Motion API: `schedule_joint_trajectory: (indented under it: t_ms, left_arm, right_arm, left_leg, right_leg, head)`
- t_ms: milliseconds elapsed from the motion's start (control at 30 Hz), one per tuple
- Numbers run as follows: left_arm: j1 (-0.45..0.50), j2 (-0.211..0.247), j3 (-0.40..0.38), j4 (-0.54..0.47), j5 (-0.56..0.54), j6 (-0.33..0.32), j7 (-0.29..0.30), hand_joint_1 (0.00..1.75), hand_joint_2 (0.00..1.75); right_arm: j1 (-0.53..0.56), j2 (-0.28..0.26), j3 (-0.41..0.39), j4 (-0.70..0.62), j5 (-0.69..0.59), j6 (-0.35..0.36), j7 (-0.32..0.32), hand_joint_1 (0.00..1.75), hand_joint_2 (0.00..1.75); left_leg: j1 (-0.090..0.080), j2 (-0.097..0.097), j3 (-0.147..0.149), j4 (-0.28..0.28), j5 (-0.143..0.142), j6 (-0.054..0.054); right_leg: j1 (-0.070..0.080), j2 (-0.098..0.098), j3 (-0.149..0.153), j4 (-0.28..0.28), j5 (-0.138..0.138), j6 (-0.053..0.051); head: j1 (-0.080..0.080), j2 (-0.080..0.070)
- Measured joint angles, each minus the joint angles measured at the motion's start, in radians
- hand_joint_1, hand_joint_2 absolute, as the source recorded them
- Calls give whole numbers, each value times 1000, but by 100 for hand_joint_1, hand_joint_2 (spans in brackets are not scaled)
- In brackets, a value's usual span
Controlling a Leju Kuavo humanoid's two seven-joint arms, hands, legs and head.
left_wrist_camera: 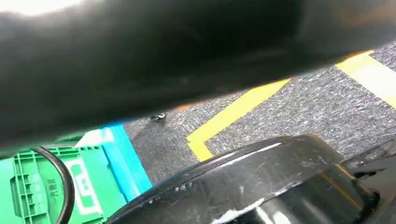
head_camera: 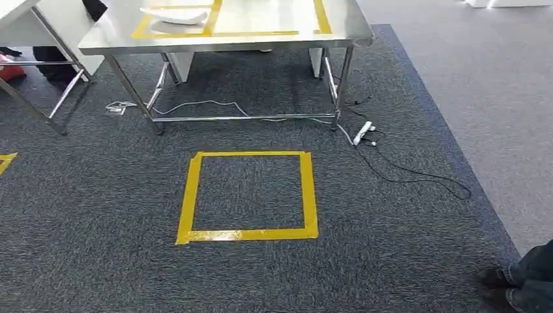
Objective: Take the parts from the cabinet and place them on the table.
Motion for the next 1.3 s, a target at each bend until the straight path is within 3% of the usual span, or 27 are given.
schedule_joint_trajectory:
  t_ms: [100, 133, 167, 267, 300, 333, 400, 433, 467, 500, 600, 633, 667, 700, 767, 800, 833, 867, 933, 967, 1000, 1100, 1133, 1167, 1200, 1233, 1300]
  left_arm:
    - [0, 0, 0, 0, 0, 2, 0, 0, 0]
    - [-1, -1, 0, 0, 0, 3, 0, 0, 0]
    - [-1, -1, 0, 0, 0, 5, 0, 0, 0]
    - [2, -3, 0, 0, 0, 5, 0, 0, 0]
    - [3, -2, 0, 0, 0, 5, 0, 0, 0]
    - [4, -2, 0, 0, 0, 4, 0, 0, 0]
    - [4, -5, 0, 0, 0, 3, 0, 0, 0]
    - [2, -6, 0, 0, 0, 2, 0, 0, 0]
    - [1, -5, 0, 0, 1, 2, 0, 0, 0]
    - [1, -6, 0, 0, 1, 2, -2, 0, 0]
    - [6, -6, 0, 1, 1, 2, -4, 0, 0]
    - [7, -6, 0, 2, 1, 2, -4, 0, 0]
    - [7, -6, 0, 2, 1, 2, -4, 0, 0]
    - [6, -6, 0, 2, 1, 2, -4, 0, 0]
    - [5, -7, 0, 2, 1, 1, -4, 0, 0]
    - [5, -8, 0, 2, 1, 0, -4, 0, 0]
    - [7, -8, 0, 2, 2, 0, -3, 0, 0]
    - [8, -8, 1, 2, 2, 1, 0, 0, 0]
    - [9, -10, 1, 2, 2, 6, 3, 0, 0]
    - [8, -10, 1, 2, 2, 8, 3, 0, 0]
    - [5, -11, 1, 2, 2, 8, 3, 0, 0]
    - [8, -14, 1, 2, 2, 11, 3, 0, 0]
    - [9, -15, 2, 2, 2, 11, 3, 0, 0]
    - [13, -17, 2, 3, 3, 10, 3, 0, 0]
    - [10, -17, 2, 3, 3, 8, 3, 0, 0]
    - [7, -18, 2, 3, 2, 4, 3, 0, 0]
    - [5, -21, 2, 3, 0, -3, 6, 0, 0]
  right_arm:
    - [-2, 0, 0, 0, -1, -14, 0, 0, 0]
    - [-2, -1, 0, -1, -2, -18, 0, 0, 0]
    - [-2, -1, 0, -1, -2, -20, -2, 0, 0]
    - [-1, -2, 0, -2, -5, -24, -3, 0, 0]
    - [0, -2, 0, -2, -6, -26, -4, 0, 0]
    - [2, -2, 0, -2, -7, -26, -3, 0, 0]
    - [2, -2, 0, -2, -8, -30, -4, 0, 0]
    - [2, -2, 0, -2, -8, -32, -4, 0, 0]
    - [-1, -1, -1, -2, -9, -33, -3, 0, 0]
    - [0, -1, -1, -2, -9, -35, -4, 0, 0]
    - [2, -3, -2, -2, -10, -42, -2, 0, 0]
    - [2, -3, -2, -2, -10, -44, -2, 0, 0]
    - [1, -3, -3, -2, -10, -43, -2, 0, 0]
    - [1, -3, -3, -2, -10, -44, -2, 0, 0]
    - [4, -3, -5, -2, -10, -43, -2, 0, 0]
    - [6, -3, -6, -2, -10, -44, -2, 0, 0]
    - [7, -3, -7, -2, -10, -47, -2, 0, 0]
    - [6, -3, -7, -2, -9, -48, -2, 0, 0]
    - [1, -3, -7, -3, -8, -53, -4, 0, 0]
    - [1, -3, -7, -3, -7, -57, -6, 0, 0]
    - [1, -3, -8, -3, -6, -60, -6, 0, 0]
    - [-2, -3, -8, -3, -3, -64, -6, 0, 0]
    - [-3, -3, -9, -3, -1, -64, -7, 0, 0]
    - [-4, -3, -9, -4, 1, -63, -7, 0, 0]
    - [-2, -3, -9, -4, 2, -62, -8, 0, 0]
    - [-1, -3, -9, -4, 5, -62, -8, 0, 0]
    - [2, -3, -9, -4, 8, -63, -5, 0, 0]
  left_leg:
    - [2, -3, 4, -26, 12, 9]
    - [12, -2, 16, -45, 24, 6]
    - [15, -7, 15, -51, 28, 10]
    - [17, -18, 1, -49, 33, 6]
    - [18, -24, -3, -46, 36, 3]
    - [20, -33, -7, -42, 36, 1]
    - [28, -54, -15, -25, 33, -10]
    - [31, -65, -22, -12, 30, -18]
    - [25, -72, -33, 2, 27, -29]
    - [24, -82, -38, 10, 26, -35]
    - [29, -101, -43, 6, 37, -50]
    - [31, -96, -45, 15, 31, -52]
    - [27, -62, -55, 40, 6, -53]
    - [26, -37, -84, 109, -43, -55]
    - [27, -24, -153, 277, -126, -57]
    - [27, -23, -173, 335, -145, -55]
    - [26, -22, -167, 335, -133, -51]
    - [26, -21, -143, 297, -105, -46]
    - [17, 0, -55, 126, -19, -28]
    - [7, 47, -20, 53, -1, -13]
    - [-8, 93, -9, 31, -15, -6]
    - [-9, 56, -23, 27, -16, -6]
    - [-3, 42, -14, 15, -10, 0]
    - [1, 31, -12, 9, -5, 2]
    - [4, 19, -16, 8, -1, 7]
    - [4, 4, -20, 8, 0, 10]
    - [2, -25, -25, 8, 3, 13]
  right_leg:
    - [6, -6, 9, -13, 5, 10]
    - [3, -2, 1, -2, -9, 9]
    - [4, 2, -19, 36, -46, 13]
    - [-7, 3, -125, 268, -155, 31]
    - [-9, 3, -139, 299, -155, 36]
    - [-13, 3, -126, 275, -129, 41]
    - [-25, 11, -42, 118, -44, 52]
    - [-32, 35, 6, 31, -14, 58]
    - [-27, 79, 13, 12, -43, 58]
    - [-31, 58, 8, 14, -35, 33]
    - [-24, 35, 9, 24, -33, 13]
    - [-28, 21, 5, 21, -28, 4]
    - [-26, 14, 3, 21, -27, 0]
    - [-23, 2, 4, 22, -26, -4]
    - [-17, -25, 3, 23, -24, -8]
    - [-15, -40, 1, 23, -24, -9]
    - [-13, -55, 1, 24, -23, -9]
    - [-10, -64, 2, 24, -24, -9]
    - [-7, -86, 9, 23, -28, -10]
    - [-7, -94, 11, 22, -31, -6]
    - [3, -106, 8, 27, -37, 2]
    - [2, -144, 14, 18, -35, 12]
    - [2, -150, 19, 17, -40, 19]
    - [-2, -103, 11, 31, -56, 25]
    - [-5, -45, -15, 85, -93, 26]
    - [-6, -16, -55, 171, -135, 28]
    - [-5, 2, -134, 326, -191, 28]
  head:
    - [-2, 0]
    - [0, 0]
    - [4, 0]
    - [10, 0]
    - [11, 0]
    - [11, 0]
    - [11, 0]
    - [12, 0]
    - [18, 0]
    - [18, 0]
    - [11, 0]
    - [9, 0]
    - [2, 0]
    - [-8, 0]
    - [-10, 0]
    - [-10, 0]
    - [-10, 0]
    - [-10, 0]
    - [-10, 0]
    - [-10, 0]
    - [-10, 0]
    - [-10, 0]
    - [-11, 0]
    - [-8, 0]
    - [-3, 0]
    - [0, 0]
    - [1, 0]
